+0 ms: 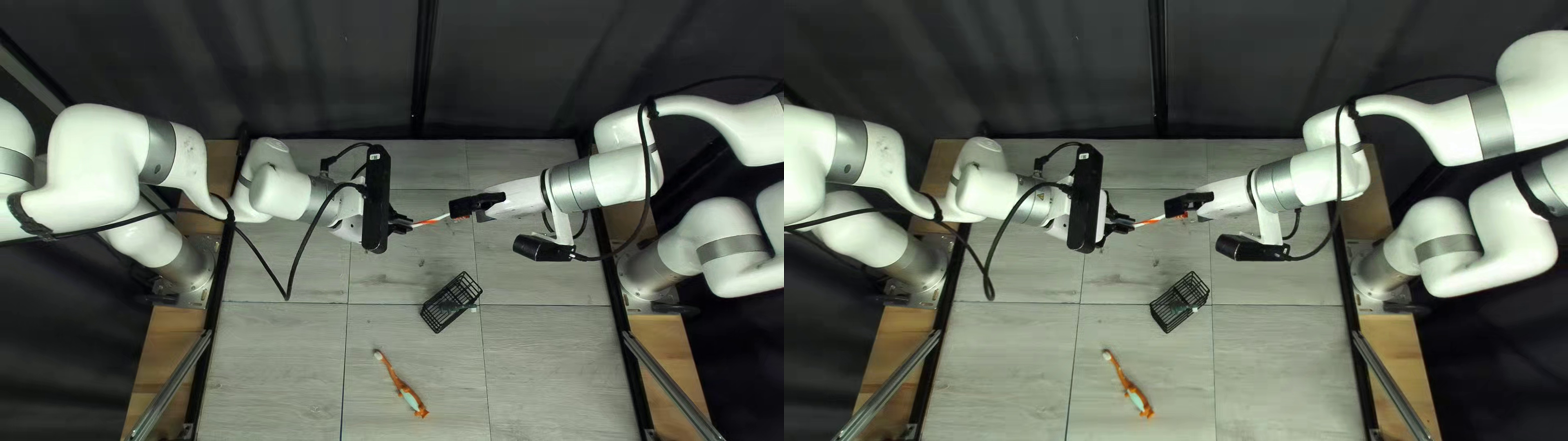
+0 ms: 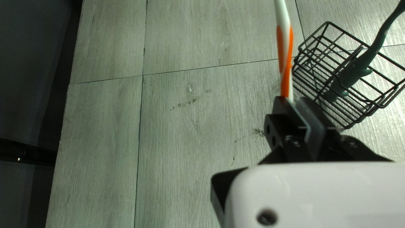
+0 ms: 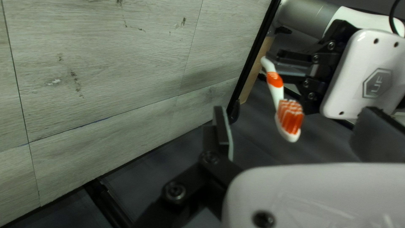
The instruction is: Pick up toothbrushes and insert them into a toothbrush holder
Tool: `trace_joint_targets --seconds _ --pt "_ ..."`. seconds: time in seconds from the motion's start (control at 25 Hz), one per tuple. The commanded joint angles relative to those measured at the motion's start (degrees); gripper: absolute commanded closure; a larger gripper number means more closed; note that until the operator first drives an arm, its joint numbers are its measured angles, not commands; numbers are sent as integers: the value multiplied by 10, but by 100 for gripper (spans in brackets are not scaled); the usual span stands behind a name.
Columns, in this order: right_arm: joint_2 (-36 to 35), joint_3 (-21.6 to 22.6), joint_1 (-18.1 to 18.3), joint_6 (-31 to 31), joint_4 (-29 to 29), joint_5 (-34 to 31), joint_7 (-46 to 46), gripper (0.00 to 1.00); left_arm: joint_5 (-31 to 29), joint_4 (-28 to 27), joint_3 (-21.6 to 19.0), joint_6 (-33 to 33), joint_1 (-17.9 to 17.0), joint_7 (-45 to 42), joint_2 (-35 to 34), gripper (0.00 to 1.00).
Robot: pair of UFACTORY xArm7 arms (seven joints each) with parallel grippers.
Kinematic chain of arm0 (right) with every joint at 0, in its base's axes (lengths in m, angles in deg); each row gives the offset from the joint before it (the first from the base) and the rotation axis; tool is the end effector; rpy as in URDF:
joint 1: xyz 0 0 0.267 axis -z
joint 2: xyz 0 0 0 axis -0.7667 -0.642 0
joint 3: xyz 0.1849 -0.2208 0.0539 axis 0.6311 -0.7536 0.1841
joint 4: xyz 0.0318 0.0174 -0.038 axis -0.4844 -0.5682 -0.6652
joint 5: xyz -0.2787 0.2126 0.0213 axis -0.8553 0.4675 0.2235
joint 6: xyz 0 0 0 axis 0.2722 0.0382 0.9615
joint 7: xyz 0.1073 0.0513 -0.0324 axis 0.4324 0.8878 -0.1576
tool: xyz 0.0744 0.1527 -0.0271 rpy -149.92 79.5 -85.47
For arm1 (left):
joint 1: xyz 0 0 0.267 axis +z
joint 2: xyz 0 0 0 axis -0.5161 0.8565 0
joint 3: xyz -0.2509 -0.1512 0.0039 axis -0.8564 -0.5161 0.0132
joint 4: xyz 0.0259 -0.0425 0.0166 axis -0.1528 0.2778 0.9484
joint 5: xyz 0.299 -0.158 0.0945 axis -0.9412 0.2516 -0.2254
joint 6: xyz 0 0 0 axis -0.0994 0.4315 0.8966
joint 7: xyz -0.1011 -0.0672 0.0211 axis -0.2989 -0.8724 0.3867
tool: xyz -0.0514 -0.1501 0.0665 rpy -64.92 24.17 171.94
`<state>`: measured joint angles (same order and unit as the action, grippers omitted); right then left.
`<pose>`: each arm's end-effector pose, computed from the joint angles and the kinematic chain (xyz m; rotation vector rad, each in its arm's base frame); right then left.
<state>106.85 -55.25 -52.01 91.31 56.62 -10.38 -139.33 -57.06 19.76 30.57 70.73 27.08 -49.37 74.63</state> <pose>0.4744 -0.0278 0.2738 1.4496 1.8221 0.5860 0.5074 0.0542 0.2144 -2.7149 0.0457 -1.2584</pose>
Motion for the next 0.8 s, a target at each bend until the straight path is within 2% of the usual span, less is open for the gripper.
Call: trace_joint_targets --seconds 0.04,0.24,0.56,0.68,0.76,0.8 --pt "-3 2 1 -1 2 -1 0 0 0 -1 -2 -3 3 4 3 100" --pt "-7 7 7 -6 3 -5 4 0 -3 -3 -1 -9 3 8 6 100" --pt "-8 10 10 -4 5 -6 6 0 23 11 -31 -34 30 39 5 100" --pt "-5 11 10 -2 5 -6 6 11 16 11 -25 -36 27 37 5 100" --pt "-3 12 10 -1 5 -7 6 33 12 10 -21 -35 26 36 6 100" --pt "-3 13 11 0 5 -7 6 41 14 10 -22 -36 27 37 6 100"
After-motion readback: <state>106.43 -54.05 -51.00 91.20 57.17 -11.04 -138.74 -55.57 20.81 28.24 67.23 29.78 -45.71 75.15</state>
